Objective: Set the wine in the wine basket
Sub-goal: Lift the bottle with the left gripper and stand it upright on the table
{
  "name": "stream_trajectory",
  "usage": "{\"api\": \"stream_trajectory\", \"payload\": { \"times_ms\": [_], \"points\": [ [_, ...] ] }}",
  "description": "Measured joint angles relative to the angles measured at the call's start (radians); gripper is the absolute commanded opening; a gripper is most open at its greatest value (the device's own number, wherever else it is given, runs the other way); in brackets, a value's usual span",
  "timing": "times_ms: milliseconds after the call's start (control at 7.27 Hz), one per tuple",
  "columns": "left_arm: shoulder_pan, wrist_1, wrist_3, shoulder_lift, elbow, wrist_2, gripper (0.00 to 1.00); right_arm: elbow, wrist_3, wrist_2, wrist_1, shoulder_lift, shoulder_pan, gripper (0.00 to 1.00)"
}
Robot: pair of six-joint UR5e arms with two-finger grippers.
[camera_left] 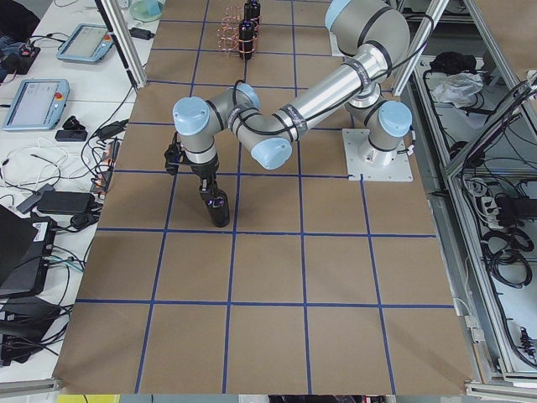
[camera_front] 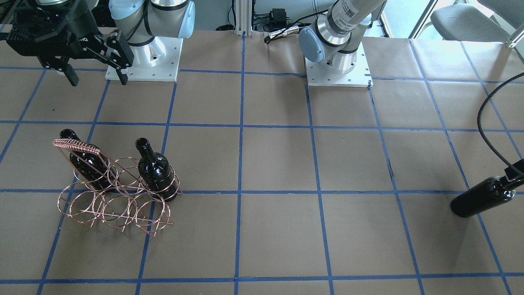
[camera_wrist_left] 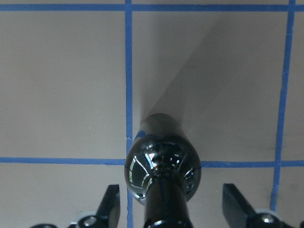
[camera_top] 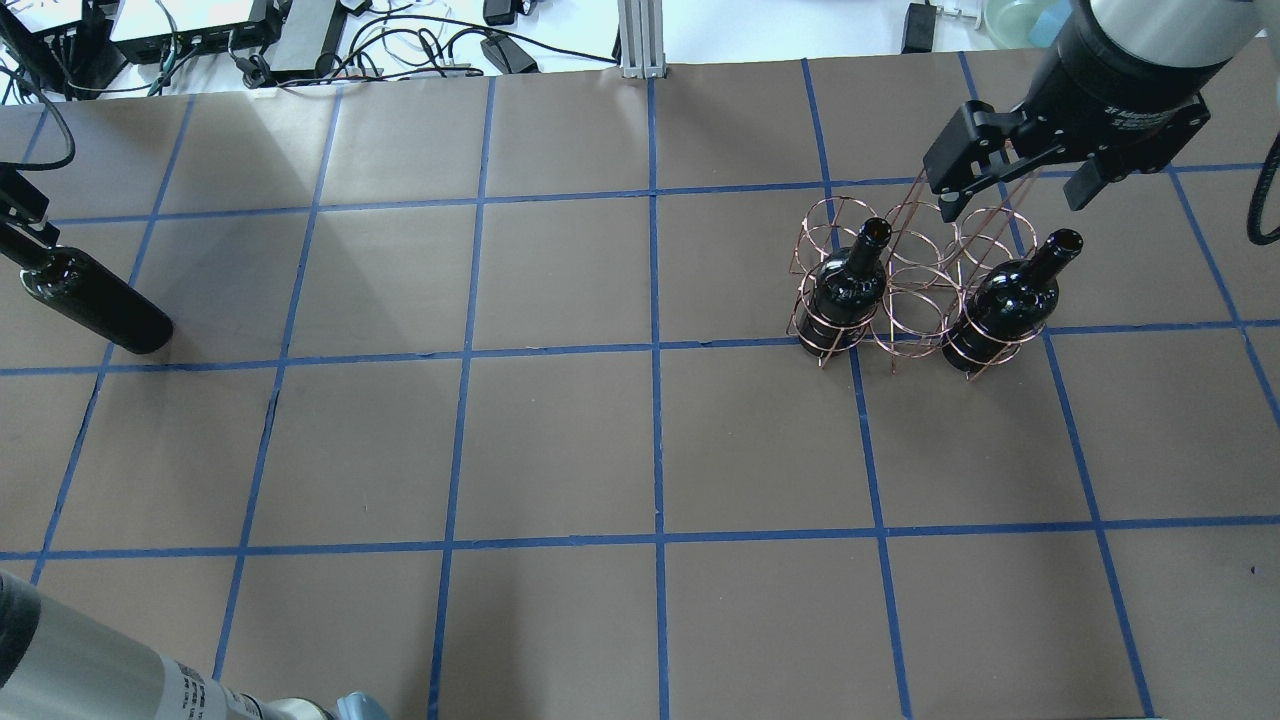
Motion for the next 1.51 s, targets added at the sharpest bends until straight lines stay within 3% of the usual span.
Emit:
{"api": "stream_trajectory", "payload": {
  "times_ms": [412, 550, 825, 1512],
  "points": [
    [0.000, 0.002, -0.001, -0.002, 0.000, 0.018, 0.55, 0.004, 0.000, 0.001, 0.000, 0.000, -0.001, 1.00],
    [0.000, 0.004, -0.002, -0.003, 0.001, 0.016, 0.50, 0.004, 0.000, 0.001, 0.000, 0.000, -0.001, 1.00],
    [0.000, 0.006, -0.003, -0.004, 0.001, 0.012, 0.00, 0.004, 0.000, 0.001, 0.000, 0.000, -0.001, 1.00],
    [-0.047, -0.016, -0.011, 0.046, 0.001, 0.004, 0.00, 0.006, 0.000, 0.001, 0.000, 0.000, -0.001, 1.00]
  ]
}}
